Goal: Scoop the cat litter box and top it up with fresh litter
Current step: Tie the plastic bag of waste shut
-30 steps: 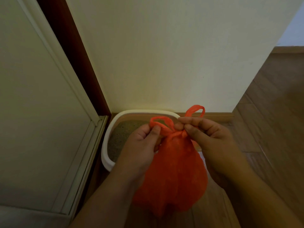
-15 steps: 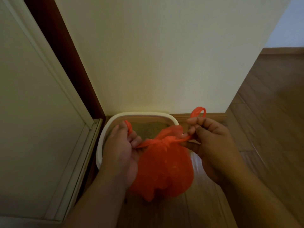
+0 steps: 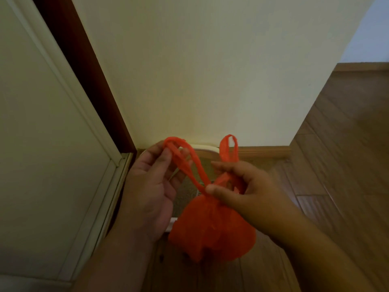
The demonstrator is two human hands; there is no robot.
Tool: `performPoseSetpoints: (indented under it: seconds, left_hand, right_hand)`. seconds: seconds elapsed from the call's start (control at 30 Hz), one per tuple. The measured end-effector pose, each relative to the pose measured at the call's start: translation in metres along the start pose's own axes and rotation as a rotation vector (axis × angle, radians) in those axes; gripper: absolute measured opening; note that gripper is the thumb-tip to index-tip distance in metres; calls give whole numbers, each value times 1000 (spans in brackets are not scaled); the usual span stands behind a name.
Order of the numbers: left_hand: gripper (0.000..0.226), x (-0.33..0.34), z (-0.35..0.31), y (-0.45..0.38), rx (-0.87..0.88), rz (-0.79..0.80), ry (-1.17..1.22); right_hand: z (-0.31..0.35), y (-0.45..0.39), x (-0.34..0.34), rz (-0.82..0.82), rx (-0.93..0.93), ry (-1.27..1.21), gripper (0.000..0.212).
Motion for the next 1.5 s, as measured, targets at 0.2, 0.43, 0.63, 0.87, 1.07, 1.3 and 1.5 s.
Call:
performPoseSetpoints:
  seconds: [0.2, 0.43, 0.63, 0.87, 1.07, 1.3, 1.5]
  left_hand:
    - [25, 6, 5, 9, -6, 194, -121]
    - [27, 7, 13, 13, 49, 225, -254]
    - [27, -9, 33, 2, -135, 212, -908]
    - [34, -4, 26, 10, 3, -127, -895]
    - [39, -14, 25, 2, 54, -268, -1026]
    - [42, -34, 10, -12, 45, -309, -767]
    - [44, -12, 14, 1, 8, -214, -455]
  right_hand:
    - [2, -1, 11, -2, -9, 11, 27]
    - [1, -1, 10, -77, -47, 47, 16]
    - [14, 2, -4, -157, 13, -507, 17]
    - [13, 0, -9, -330, -4, -648, 28]
    - [5, 2, -24, -463, 15, -451, 19]
    - [6, 1, -27, -468, -27, -439, 26]
    - [-3, 0, -3, -321, 20, -555, 122]
Point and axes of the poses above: each hand's wrist, its own y-axis away from the middle knuckle, its own x-axis out of the palm, z = x × y, the point moved 2 cm from there along -y, towards the middle knuckle, and after that the axes turned 15 degrees about -x, right-handed, at the moved point
